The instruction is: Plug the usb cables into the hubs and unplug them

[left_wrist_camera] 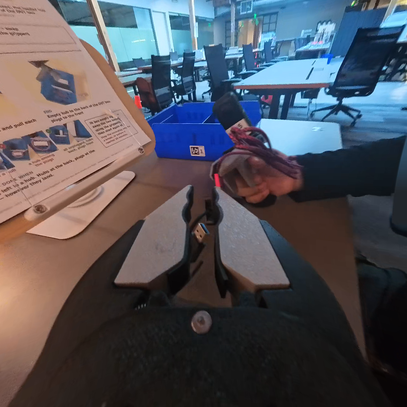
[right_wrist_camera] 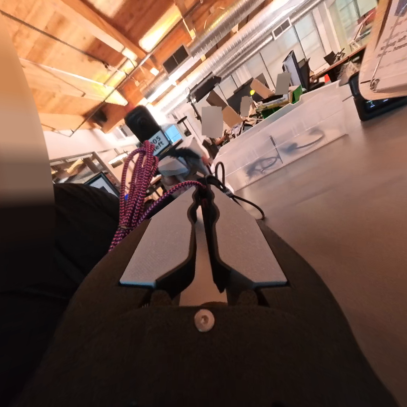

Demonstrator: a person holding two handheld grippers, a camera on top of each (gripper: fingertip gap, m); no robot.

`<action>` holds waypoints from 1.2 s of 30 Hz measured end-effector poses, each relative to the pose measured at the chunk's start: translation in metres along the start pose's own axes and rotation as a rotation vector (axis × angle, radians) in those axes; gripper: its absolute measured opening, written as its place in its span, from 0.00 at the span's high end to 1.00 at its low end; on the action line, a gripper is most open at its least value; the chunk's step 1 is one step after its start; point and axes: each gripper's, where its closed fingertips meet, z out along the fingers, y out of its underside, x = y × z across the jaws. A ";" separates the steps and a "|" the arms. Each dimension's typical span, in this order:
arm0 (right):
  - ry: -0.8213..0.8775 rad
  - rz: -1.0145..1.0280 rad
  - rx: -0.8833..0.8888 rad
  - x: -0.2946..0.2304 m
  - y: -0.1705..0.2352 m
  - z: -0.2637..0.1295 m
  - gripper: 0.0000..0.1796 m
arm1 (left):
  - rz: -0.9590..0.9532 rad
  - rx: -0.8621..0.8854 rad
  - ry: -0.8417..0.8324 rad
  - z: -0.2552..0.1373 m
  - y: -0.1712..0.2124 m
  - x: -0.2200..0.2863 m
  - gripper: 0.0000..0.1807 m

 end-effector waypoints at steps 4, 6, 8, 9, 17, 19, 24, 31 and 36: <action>0.003 0.018 0.023 0.002 -0.004 -0.002 0.98 | -0.095 -0.013 0.116 -0.021 0.011 0.039 1.00; 0.021 0.009 0.002 0.004 0.000 0.000 0.98 | -0.116 -0.161 0.164 -0.013 0.041 0.056 1.00; 0.028 -0.015 -0.020 0.003 0.003 0.001 0.98 | -0.058 -0.316 0.174 -0.006 0.074 0.064 0.97; 0.033 -0.035 -0.034 0.003 0.004 0.002 0.98 | -0.034 -0.363 0.177 -0.004 0.083 0.067 0.96; 0.083 -0.240 -0.198 0.001 0.015 -0.008 0.98 | 0.215 -0.304 0.124 -0.002 0.054 0.097 0.85; 0.182 -0.358 -0.281 0.010 0.016 -0.017 0.98 | 0.226 -0.354 0.143 0.004 0.060 0.111 0.77; 0.462 -0.623 -0.475 0.036 0.018 -0.051 0.97 | 0.400 -0.614 0.009 0.029 0.118 0.087 0.76; 0.565 -0.645 -0.650 0.046 0.029 -0.075 0.78 | 0.498 -0.590 -0.057 0.032 0.111 0.058 0.95; 0.531 -0.713 -0.400 0.006 -0.019 -0.080 0.69 | 0.426 -0.584 -0.040 0.004 0.088 0.016 0.95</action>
